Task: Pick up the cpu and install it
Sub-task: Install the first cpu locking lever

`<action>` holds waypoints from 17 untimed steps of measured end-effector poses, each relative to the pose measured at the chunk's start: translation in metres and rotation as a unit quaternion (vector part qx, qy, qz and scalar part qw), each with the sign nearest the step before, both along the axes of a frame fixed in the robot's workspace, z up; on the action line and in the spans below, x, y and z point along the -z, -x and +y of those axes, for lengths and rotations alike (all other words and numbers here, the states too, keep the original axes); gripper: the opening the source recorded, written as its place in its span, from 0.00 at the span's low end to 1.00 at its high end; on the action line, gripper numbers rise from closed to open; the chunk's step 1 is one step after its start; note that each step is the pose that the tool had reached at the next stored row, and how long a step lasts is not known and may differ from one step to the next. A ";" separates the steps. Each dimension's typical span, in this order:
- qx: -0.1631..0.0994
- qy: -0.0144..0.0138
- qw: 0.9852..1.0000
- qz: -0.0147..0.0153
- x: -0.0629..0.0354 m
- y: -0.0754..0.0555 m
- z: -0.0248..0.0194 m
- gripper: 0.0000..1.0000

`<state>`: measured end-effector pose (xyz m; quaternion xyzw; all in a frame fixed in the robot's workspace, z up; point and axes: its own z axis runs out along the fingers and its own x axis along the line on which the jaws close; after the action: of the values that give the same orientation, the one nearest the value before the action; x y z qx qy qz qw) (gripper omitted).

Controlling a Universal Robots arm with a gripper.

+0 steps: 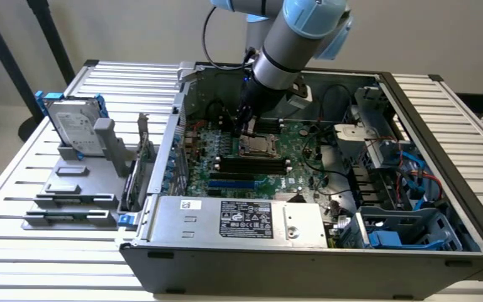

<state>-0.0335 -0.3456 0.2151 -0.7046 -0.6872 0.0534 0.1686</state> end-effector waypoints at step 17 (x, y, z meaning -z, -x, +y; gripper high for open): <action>0.004 -0.008 1.000 0.000 -0.0120 0.031 -0.0001 0.11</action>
<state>-0.0643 -0.3457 0.2271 -0.7058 -0.6851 0.0470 0.1743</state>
